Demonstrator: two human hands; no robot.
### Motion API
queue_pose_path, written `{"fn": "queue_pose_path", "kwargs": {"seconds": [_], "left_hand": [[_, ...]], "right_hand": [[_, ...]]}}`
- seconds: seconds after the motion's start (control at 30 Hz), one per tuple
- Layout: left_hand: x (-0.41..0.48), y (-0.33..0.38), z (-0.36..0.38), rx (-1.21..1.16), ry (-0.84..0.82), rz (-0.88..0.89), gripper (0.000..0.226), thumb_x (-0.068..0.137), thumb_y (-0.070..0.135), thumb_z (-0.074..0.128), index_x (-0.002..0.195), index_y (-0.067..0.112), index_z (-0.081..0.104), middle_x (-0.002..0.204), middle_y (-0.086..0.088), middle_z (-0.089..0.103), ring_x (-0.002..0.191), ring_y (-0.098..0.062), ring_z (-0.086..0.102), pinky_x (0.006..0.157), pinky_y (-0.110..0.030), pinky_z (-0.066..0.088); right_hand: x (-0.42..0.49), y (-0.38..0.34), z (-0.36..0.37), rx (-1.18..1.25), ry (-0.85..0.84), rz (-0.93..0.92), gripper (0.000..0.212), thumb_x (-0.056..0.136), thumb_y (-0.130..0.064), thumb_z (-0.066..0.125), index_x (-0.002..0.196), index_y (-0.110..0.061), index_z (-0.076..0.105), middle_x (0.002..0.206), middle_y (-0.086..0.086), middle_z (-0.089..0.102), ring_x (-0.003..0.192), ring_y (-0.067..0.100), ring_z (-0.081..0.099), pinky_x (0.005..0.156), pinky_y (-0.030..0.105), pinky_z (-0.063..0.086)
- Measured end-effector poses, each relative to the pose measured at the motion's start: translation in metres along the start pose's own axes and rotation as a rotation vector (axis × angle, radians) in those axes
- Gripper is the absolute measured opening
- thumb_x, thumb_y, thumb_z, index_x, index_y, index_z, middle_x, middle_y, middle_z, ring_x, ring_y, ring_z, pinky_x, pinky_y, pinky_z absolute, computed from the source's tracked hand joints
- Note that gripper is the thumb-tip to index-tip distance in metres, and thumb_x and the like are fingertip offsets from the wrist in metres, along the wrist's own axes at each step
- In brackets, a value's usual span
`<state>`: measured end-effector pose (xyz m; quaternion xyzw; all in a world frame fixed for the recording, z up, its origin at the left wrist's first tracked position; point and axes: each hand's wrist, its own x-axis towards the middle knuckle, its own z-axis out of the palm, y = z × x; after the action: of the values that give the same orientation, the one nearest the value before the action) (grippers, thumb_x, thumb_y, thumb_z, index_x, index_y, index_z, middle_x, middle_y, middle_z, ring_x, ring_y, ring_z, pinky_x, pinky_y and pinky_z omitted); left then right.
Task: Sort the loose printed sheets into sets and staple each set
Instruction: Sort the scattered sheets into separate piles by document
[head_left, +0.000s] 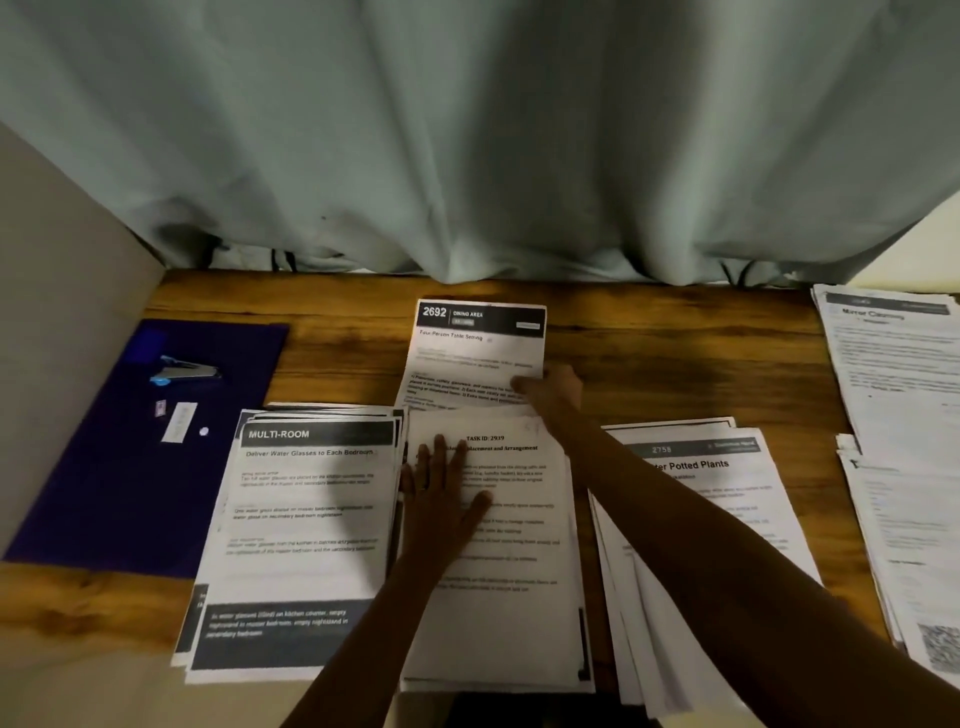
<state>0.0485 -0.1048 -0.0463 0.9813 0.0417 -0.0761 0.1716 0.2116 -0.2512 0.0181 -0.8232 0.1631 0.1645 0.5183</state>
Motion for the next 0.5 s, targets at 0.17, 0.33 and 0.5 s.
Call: {"fn": "queue_pose_path", "kwargs": {"seconds": [0.17, 0.33, 0.5], "left_hand": [[0.004, 0.006, -0.006, 0.01, -0.024, 0.014, 0.086, 0.079, 0.076, 0.011, 0.151, 0.03, -0.003, 0.158, -0.003, -0.011, 0.144, -0.027, -0.013, 0.112, -0.041, -0.017], [0.004, 0.007, -0.007, 0.033, -0.029, 0.018, 0.09, 0.075, 0.08, 0.003, 0.15, 0.032, -0.005, 0.157, -0.002, -0.015, 0.144, -0.025, -0.015, 0.111, -0.041, -0.019], [0.001, 0.006, -0.011, 0.0, 0.002, 0.032, 0.091, 0.074, 0.079, -0.007, 0.15, 0.031, -0.002, 0.157, 0.0, -0.014, 0.144, -0.023, -0.013, 0.112, -0.04, -0.016]], "right_hand": [[-0.011, -0.018, -0.016, -0.004, 0.029, -0.224, 0.028, 0.086, -0.02, 0.066, 0.11, -0.006, 0.059, 0.107, 0.009, 0.067, 0.084, 0.02, 0.068, 0.069, 0.027, 0.056], [-0.024, -0.051, -0.042, 0.067, 0.049, -0.444, 0.024, 0.089, -0.025, 0.063, 0.107, -0.011, 0.059, 0.101, 0.003, 0.068, 0.081, 0.012, 0.067, 0.065, 0.022, 0.056], [-0.036, -0.081, -0.087, 0.233, 0.113, -0.665, 0.028, 0.089, -0.025, 0.063, 0.105, -0.003, 0.058, 0.099, 0.005, 0.069, 0.083, 0.014, 0.07, 0.067, 0.03, 0.058]]}}
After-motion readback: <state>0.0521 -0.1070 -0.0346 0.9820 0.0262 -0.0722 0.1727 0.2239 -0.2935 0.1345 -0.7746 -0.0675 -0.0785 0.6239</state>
